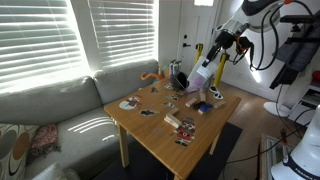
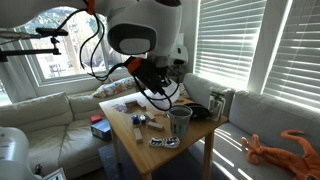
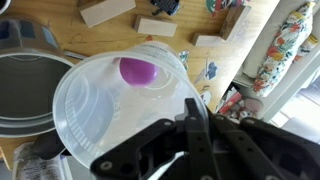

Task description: Pour the contents in the container into the silver pot

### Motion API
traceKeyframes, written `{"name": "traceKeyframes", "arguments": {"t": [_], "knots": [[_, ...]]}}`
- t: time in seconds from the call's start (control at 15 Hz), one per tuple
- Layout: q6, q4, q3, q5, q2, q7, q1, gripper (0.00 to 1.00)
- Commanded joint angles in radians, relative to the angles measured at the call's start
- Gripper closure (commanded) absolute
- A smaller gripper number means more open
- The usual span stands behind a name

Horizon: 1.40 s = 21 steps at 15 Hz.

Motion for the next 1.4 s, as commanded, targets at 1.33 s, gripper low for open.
{"name": "traceKeyframes", "arguments": {"t": [1.33], "knots": [[-0.277, 0.018, -0.118, 0.301, 0.044, -0.316, -0.077, 0.99]]}}
